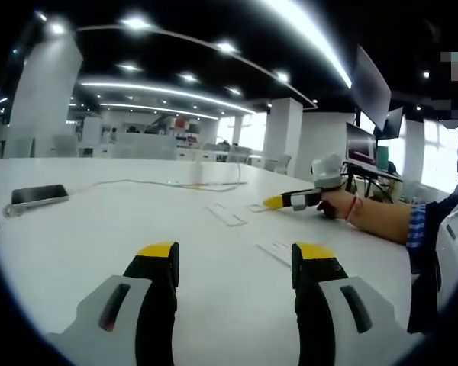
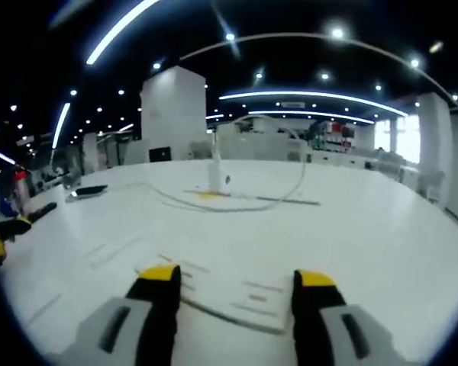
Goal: Locate the socket holder cover, grip the socket holder cover, clip it into the socket holder slot.
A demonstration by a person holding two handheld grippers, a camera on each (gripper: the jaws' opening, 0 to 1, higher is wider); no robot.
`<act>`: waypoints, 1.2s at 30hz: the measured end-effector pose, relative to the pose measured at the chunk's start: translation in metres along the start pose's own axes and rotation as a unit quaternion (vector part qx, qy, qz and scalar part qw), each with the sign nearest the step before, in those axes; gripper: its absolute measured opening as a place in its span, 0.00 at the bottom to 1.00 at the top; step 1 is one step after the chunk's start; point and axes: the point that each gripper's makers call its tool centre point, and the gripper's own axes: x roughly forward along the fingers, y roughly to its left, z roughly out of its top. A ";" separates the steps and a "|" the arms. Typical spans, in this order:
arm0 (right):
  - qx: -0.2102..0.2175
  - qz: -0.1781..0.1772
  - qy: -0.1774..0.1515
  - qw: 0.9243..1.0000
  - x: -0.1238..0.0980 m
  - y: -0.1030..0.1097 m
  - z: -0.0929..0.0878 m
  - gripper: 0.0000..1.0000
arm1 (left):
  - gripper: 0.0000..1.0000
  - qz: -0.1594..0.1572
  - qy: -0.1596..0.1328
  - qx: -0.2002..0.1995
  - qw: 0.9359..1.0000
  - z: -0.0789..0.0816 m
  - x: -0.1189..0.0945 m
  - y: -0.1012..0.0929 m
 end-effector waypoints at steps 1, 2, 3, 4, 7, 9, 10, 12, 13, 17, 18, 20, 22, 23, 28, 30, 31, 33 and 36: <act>0.000 -0.001 0.000 1.000 0.000 0.000 0.000 0.60 | 0.60 0.000 0.000 0.000 1.000 0.000 0.000 0.000; 0.000 -0.001 0.000 1.000 0.000 0.000 0.000 0.60 | 0.60 0.000 0.000 0.000 1.000 0.000 0.000 0.000; -0.001 -0.001 0.000 1.000 0.000 0.000 0.000 0.60 | 0.60 0.000 0.000 0.000 1.000 0.000 0.000 0.000; -0.001 -0.002 0.000 1.000 0.000 0.000 0.000 0.61 | 0.60 0.000 0.000 0.000 1.000 0.000 0.000 0.000; 0.000 0.011 -0.002 1.000 0.002 0.007 0.000 0.61 | 0.60 0.000 0.000 0.000 1.000 0.000 0.000 0.000; -0.004 0.011 -0.004 1.000 0.004 0.014 0.000 0.65 | 0.60 0.000 0.000 0.000 1.000 0.000 0.000 0.000; -0.006 0.009 -0.003 1.000 0.005 0.016 0.001 0.66 | 0.60 0.000 0.001 0.000 1.000 0.000 0.001 0.000; -0.005 0.008 -0.002 1.000 0.005 0.015 0.000 0.66 | 0.60 0.001 0.000 0.000 1.000 0.000 0.001 0.001; -0.005 0.008 -0.003 1.000 0.005 0.015 0.000 0.66 | 0.60 0.001 0.000 0.000 1.000 0.000 0.001 0.001; -0.005 0.008 -0.003 1.000 0.005 0.015 0.000 0.66 | 0.60 0.000 0.001 0.000 1.000 -0.001 0.001 0.001; -0.005 0.008 -0.003 1.000 0.005 0.015 0.000 0.66 | 0.60 0.001 0.001 0.000 1.000 -0.001 0.001 0.001; -0.004 0.008 -0.003 1.000 0.005 0.015 0.000 0.66 | 0.60 0.001 0.001 0.001 1.000 -0.001 0.001 0.001; -0.006 0.007 -0.002 1.000 0.005 0.014 0.000 0.64 | 0.60 0.002 0.001 0.001 1.000 -0.001 0.001 0.002; -0.007 0.007 -0.002 1.000 0.005 0.014 0.000 0.62 | 0.60 0.002 0.001 0.001 1.000 -0.001 0.001 0.002; 0.019 0.004 -0.056 0.998 -0.006 0.009 0.026 0.64 | 0.60 0.004 0.000 0.000 1.000 -0.001 0.001 0.003; 0.016 0.002 -0.059 0.998 -0.012 0.004 0.030 0.61 | 0.60 0.004 0.000 0.000 1.000 -0.001 0.001 0.004; 0.005 -0.011 -0.060 0.998 -0.015 -0.004 0.032 0.57 | 0.60 0.005 0.000 0.000 1.000 -0.001 0.001 0.004; -0.024 -0.028 -0.050 0.998 -0.020 -0.017 0.030 0.41 | 0.60 0.005 0.001 0.000 1.000 -0.001 0.001 0.004; -0.050 -0.048 -0.035 0.997 -0.022 -0.033 0.024 0.26 | 0.60 0.005 0.002 0.000 1.000 -0.001 0.001 0.004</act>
